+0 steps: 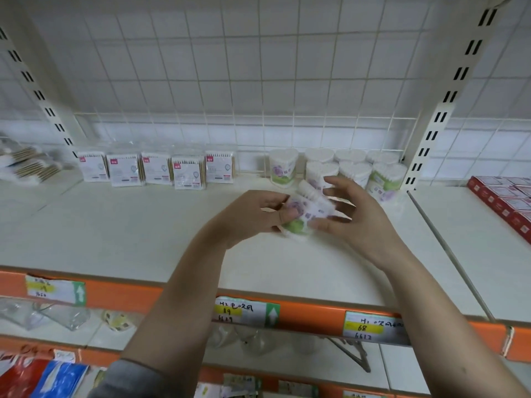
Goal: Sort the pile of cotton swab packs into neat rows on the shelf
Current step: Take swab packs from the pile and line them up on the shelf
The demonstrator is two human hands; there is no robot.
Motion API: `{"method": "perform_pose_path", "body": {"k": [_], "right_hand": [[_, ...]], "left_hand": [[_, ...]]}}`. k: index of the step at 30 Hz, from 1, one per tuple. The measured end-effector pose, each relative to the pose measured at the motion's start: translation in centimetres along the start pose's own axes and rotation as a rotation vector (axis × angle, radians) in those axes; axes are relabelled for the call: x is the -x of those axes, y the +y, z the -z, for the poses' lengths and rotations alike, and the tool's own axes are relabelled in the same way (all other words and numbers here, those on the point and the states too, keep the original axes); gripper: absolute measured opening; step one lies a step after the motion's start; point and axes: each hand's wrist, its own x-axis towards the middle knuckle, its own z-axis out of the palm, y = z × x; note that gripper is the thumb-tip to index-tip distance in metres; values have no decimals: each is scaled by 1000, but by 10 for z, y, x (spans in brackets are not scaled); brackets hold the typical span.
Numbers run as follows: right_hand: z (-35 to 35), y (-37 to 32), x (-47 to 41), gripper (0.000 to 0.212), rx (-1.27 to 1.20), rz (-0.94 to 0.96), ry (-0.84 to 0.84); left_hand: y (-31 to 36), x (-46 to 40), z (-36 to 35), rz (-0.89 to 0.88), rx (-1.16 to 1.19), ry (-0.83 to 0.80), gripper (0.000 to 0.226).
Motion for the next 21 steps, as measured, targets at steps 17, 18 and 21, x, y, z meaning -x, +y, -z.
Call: {"method": "perform_pose_path", "body": {"k": [17,18,21], "right_hand": [[-35,-23,-76,55,532,18,48],[-39,-20,-81,56,587,29,58],[-49,-11,-91,56,731,32,74]], "left_hand": [[-47,12,32,165,-540,576,28],[-49,14,34,182,-597,588,29],[-49,19,40,226,-698,592,32]]}}
